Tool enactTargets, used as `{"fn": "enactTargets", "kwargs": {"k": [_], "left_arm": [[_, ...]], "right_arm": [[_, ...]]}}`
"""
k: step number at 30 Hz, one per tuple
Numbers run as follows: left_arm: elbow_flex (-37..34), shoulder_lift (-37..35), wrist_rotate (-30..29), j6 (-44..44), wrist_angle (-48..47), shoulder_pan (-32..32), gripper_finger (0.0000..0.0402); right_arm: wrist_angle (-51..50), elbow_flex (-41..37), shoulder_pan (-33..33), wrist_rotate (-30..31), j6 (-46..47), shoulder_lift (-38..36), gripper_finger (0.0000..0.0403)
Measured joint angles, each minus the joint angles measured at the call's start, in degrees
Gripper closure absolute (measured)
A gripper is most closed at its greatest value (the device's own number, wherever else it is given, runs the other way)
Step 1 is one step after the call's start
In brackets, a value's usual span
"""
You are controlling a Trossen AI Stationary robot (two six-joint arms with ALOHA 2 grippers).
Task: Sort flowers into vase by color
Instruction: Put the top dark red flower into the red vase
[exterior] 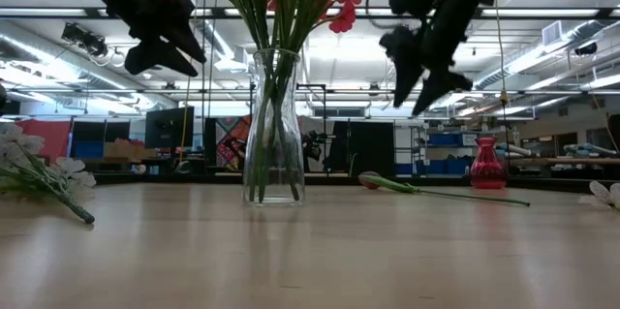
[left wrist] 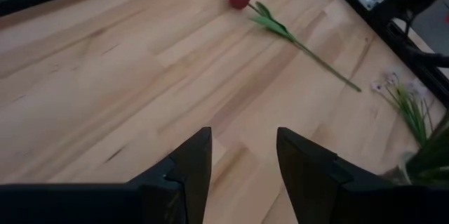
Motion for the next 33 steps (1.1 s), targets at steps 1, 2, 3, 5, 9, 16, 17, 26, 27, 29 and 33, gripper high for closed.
{"fn": "enactTargets", "kwargs": {"k": [1,2,3,5,9,16,17,26,27,29,33], "left_arm": [[0.0,0.0,-0.5,-0.05,-0.15,-0.02,0.0235],[0.01,0.0,-0.68,-0.09,-0.2,-0.02,0.0235],[0.0,0.0,-0.73,-0.09,-0.16,-0.06,0.0235],[0.01,0.0,-0.73,-0.28,-0.18,-0.07,0.0235],[0.02,0.0,-0.73,-0.69,-0.37,-0.07,0.0235],[0.01,0.04,-0.89,-1.29,-0.72,-0.02,0.0235],[0.02,0.04,-1.29,-1.51,-0.76,0.0,0.0235],[0.02,0.07,-5.28,-9.76,-1.14,-0.13,0.0235],[0.01,0.07,-5.27,-10.43,-1.29,-0.13,0.0235],[0.01,0.07,-5.28,-11.85,-2.05,-0.13,0.0235],[0.0,0.09,-5.29,-12.18,-2.45,-0.13,0.0235]], "right_arm": [[1.66,-1.51,0.58,-1.0,0.0,0.74,0.0187],[3.23,-2.9,1.08,-1.77,0.19,1.4,0.0187],[4.71,-4.13,1.67,-2.26,0.53,2.22,0.0187],[7.29,-6.07,2.54,-2.22,1.06,4.13,0.0187],[8.34,-7.4,3.72,1.57,0.0,8.5,0.0187],[13.73,-7.27,4.0,0.51,-3.1,15.37,0.0187],[13.61,-7.25,4.0,0.42,-3.4,16.37,0.0187],[12.99,-6.96,4.05,1.51,-8.12,21.62,0.0239],[12.92,-6.98,3.94,1.54,-8.59,21.69,0.0258],[13.05,-7.04,3.62,1.52,-9.83,21.62,0.0301],[14.21,-7.25,2.07,-0.86,-12.24,20.09,0.0383]]}}
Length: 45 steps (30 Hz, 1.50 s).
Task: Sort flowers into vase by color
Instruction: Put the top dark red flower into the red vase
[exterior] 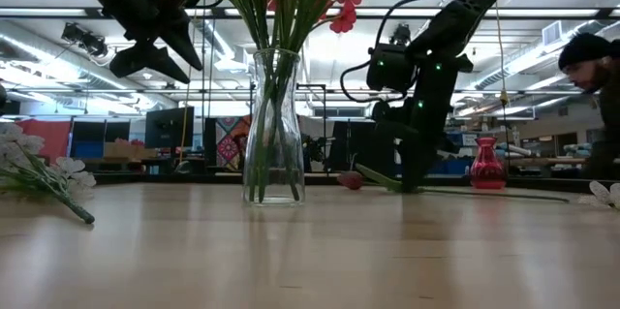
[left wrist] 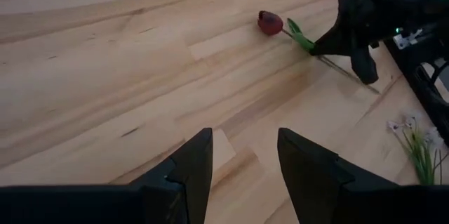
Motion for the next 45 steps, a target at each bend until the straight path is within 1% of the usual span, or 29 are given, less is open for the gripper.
{"fn": "enactTargets", "kwargs": {"k": [1,4,6,8,11,15,20,23,24,26,28,30,31,33,35,41,45], "left_arm": [[0.0,0.0,-0.02,0.12,-0.04,0.0,0.0235],[0.0,0.0,-1.01,1.29,-0.02,0.0,0.0235],[0.02,0.0,-1.74,1.93,0.01,0.02,0.0235],[0.02,0.0,-3.23,2.04,0.03,0.15,0.0235],[0.02,0.0,-5.71,2.48,0.53,0.15,0.0235],[0.02,0.0,-8.22,5.1,0.92,0.15,0.0235],[0.0,0.0,-9.38,7.2,2.13,0.15,0.0235],[0.0,0.0,-9.4,12.5,4.79,0.15,0.0235],[0.0,0.0,-9.4,14.66,5.61,0.17,0.0235],[0.01,0.0,-9.41,17.36,7.69,0.17,0.0235],[0.0,0.0,-9.41,17.96,9.56,0.17,0.0235],[0.01,0.0,-9.42,19.16,10.18,0.17,0.0235],[0.0,0.0,-9.42,20.37,10.23,0.22,0.0235],[0.0,0.0,-9.42,22.18,10.32,0.73,0.0235],[0.01,0.0,-9.42,22.54,10.31,1.42,0.0235],[0.0,0.0,-9.41,22.77,10.31,3.37,0.0235],[0.0,0.0,-9.42,22.76,10.33,4.44,0.0235]], "right_arm": [[0.17,-0.08,-0.65,-1.21,-0.02,-0.53,0.039],[1.97,-0.28,-2.41,-5.1,1.19,-2.49,0.0384],[2.31,-0.26,-3.05,-5.46,1.49,-5.63,0.0385],[3.23,-0.19,-3.34,-4.07,1.76,-9.16,0.0393],[5.66,-1.69,-3.34,0.37,2.61,-16.24,0.0396],[14.17,-6.22,-3.74,9.33,0.9,-26.95,0.0396],[27.69,-13.65,-3.87,20.71,-7.67,-38.71,0.0393],[37.22,-18.62,-4.64,28.49,-15.61,-43.87,0.0392],[42.18,-20.3,-5.21,29.82,-19.4,-45.03,0.0392],[52.42,-23.07,-6.56,30.27,-26.38,-46.79,0.0392],[58.13,-24.61,-7.93,29.99,-32.6,-47.76,0.0392],[58.2,-24.93,-9.28,31.76,-36.61,-48.42,0.0392],[58.06,-24.93,-9.89,33.58,-37.51,-48.65,0.0391],[57.95,-24.92,-10.96,37.75,-37.87,-49.12,0.0392],[57.97,-24.91,-12.24,40.26,-37.91,-49.11,0.0394],[57.91,-24.91,-16.48,40.76,-37.96,-49.09,0.0399],[57.91,-24.91,-18.67,40.73,-40.18,-49.09,0.0399]]}}
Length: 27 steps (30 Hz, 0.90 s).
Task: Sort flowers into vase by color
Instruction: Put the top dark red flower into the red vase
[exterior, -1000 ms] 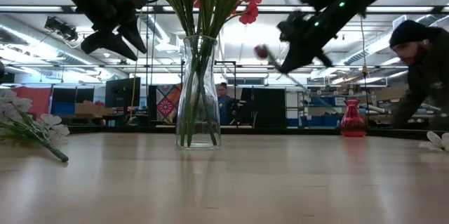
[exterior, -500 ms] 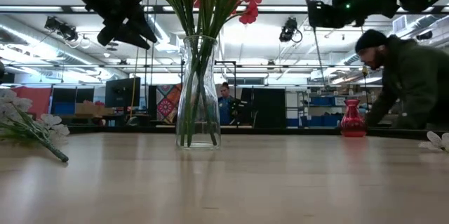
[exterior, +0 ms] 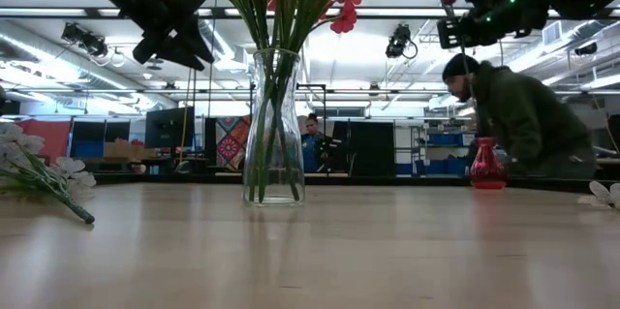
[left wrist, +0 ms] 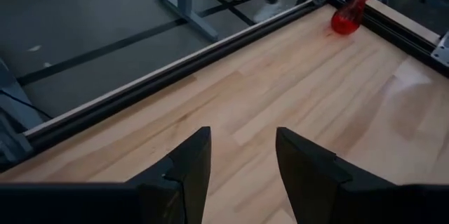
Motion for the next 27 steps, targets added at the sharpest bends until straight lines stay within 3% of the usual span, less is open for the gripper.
{"fn": "enactTargets", "kwargs": {"k": [15,27], "left_arm": [[0.0,0.0,0.02,1.41,1.08,3.14,0.0235],[0.0,0.0,0.04,1.44,1.05,3.07,0.0235]], "right_arm": [[-0.61,-0.74,-3.2,-2.74,1.41,4.94,0.0394],[-9.97,-0.76,-2.66,1.81,7.77,4.56,0.0331]]}}
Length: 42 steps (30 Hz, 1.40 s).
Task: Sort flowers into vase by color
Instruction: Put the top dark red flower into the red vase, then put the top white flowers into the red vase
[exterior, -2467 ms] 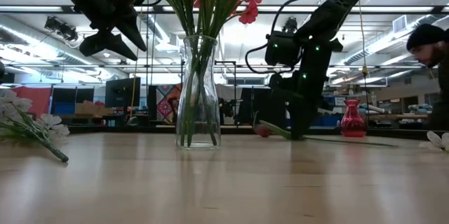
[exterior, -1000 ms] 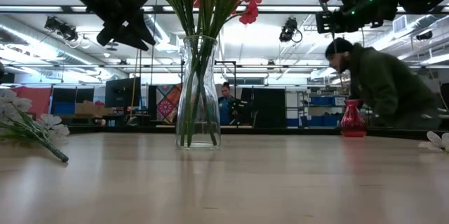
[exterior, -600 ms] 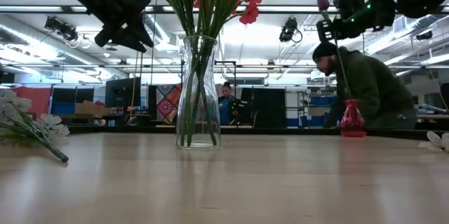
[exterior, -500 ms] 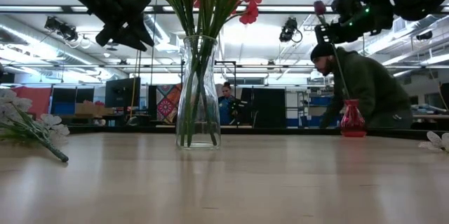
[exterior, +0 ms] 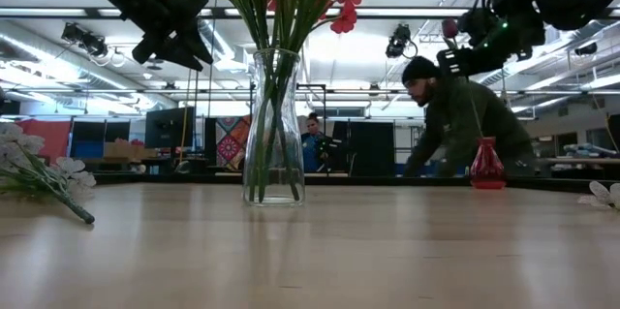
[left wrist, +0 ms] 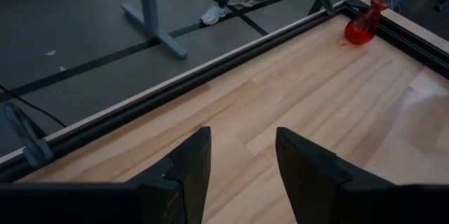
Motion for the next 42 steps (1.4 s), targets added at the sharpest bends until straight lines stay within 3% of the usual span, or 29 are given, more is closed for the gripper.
{"fn": "enactTargets", "kwargs": {"k": [3,7,15,22,26,34,42], "left_arm": [[0.0,0.0,0.0,-0.2,0.0,0.0,0.0235],[0.0,0.0,0.07,-5.18,-1.15,0.77,0.0233],[0.0,0.0,3.0,-10.02,-5.9,2.57,0.0199],[3.51,2.08,4.57,-17.24,-22.01,0.02,0.019],[4.74,1.79,4.98,-21.18,-21.66,-2.86,0.019],[5.16,1.99,3.68,-33.37,-23.64,-13.94,0.0191],[5.18,6.04,-0.18,-61.39,-31.24,-29.82,0.0192]], "right_arm": [[-7.21,0.5,1.34,-0.13,3.33,-2.99,0.0325],[-29.6,4.76,1.08,-2.3,19.74,-6.23,0.0322],[-48.56,10.53,-0.94,-16.08,33.62,-6.74,0.0305],[-62.0,14.88,-7.33,-35.88,45.81,-6.61,0.0263],[-69.96,18.06,-9.65,-39.83,47.25,-6.61,0.0245],[-72.88,23.14,-8.12,-48.6,47.12,-8.25,0.0243],[-72.22,23.6,-4.37,-49.39,47.45,-12.02,0.0243]]}}
